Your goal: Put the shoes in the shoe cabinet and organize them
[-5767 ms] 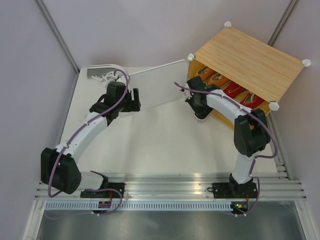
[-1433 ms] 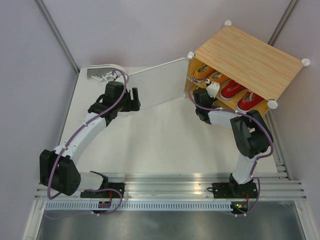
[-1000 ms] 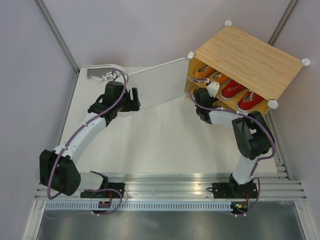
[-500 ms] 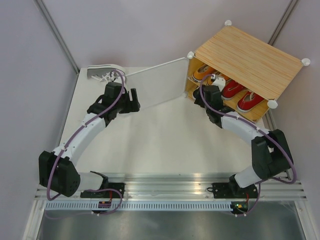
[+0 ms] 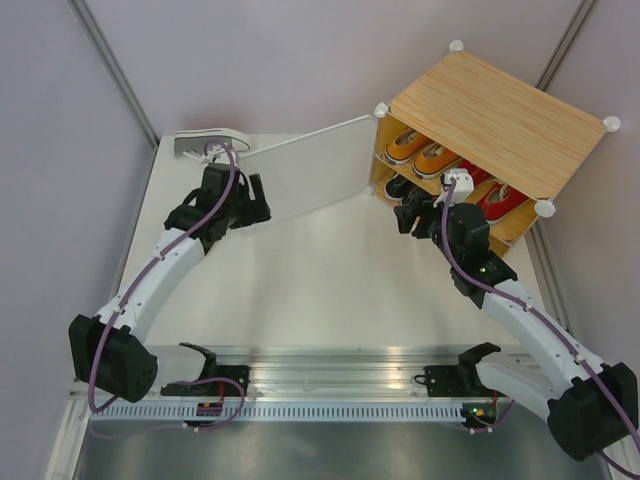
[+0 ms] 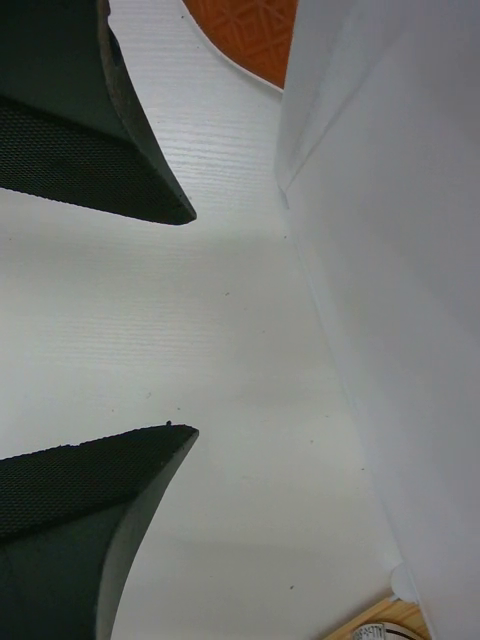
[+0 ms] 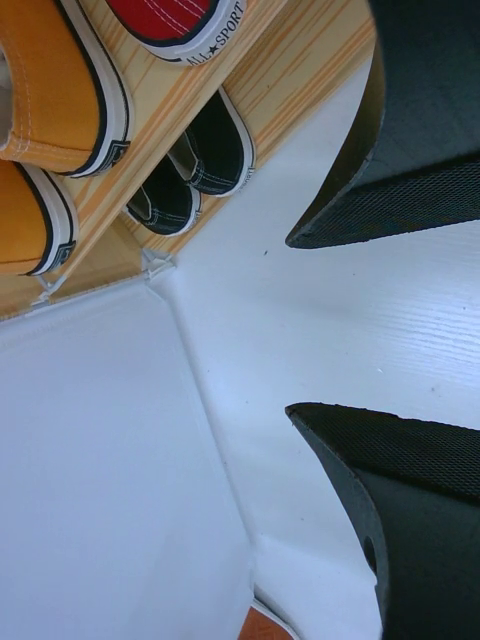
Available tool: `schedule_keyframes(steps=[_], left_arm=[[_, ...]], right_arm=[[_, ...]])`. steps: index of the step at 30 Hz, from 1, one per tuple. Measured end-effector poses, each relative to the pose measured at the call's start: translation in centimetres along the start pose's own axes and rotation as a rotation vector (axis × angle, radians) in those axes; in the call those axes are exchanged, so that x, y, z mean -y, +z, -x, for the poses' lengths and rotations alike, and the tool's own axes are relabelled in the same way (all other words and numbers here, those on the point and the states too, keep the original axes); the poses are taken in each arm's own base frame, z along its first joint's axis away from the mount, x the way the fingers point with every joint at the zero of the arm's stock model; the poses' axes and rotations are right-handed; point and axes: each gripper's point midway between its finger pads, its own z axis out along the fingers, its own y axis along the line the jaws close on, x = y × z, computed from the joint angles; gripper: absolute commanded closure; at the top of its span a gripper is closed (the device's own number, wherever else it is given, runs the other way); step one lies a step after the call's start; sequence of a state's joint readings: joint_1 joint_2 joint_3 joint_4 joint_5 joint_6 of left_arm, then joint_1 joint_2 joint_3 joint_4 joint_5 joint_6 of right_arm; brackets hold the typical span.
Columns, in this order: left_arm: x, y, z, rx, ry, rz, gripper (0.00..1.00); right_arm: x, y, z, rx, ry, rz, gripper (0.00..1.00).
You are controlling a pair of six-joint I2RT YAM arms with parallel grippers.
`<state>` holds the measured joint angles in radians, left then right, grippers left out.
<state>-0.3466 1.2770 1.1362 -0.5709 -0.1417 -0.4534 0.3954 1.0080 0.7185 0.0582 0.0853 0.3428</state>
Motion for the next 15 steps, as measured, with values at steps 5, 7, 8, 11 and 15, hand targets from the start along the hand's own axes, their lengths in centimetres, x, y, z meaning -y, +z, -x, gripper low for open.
schedule_keyframes(steps=[5,7,8,11,15], left_arm=[[0.5,-0.8,2.2,0.052,-0.021,-0.007,0.16],[0.9,-1.3,2.9,0.069,-0.031,-0.021,0.16],[1.0,-1.6,3.0,0.074,-0.035,-0.027,0.16],[1.0,-3.2,3.5,0.104,-0.04,-0.044,0.15],[1.1,-7.6,5.9,0.229,-0.055,-0.084,0.14]], right_arm=[[-0.8,-1.7,-0.5,0.009,-0.014,0.069,0.32],[-1.1,-2.0,-0.6,-0.001,-0.019,0.091,0.32],[-1.3,-2.2,-0.6,-0.001,-0.024,0.102,0.31],[-1.7,-2.6,-0.4,0.003,-0.042,0.129,0.31],[-2.2,-2.4,-0.3,-0.017,-0.073,0.152,0.32]])
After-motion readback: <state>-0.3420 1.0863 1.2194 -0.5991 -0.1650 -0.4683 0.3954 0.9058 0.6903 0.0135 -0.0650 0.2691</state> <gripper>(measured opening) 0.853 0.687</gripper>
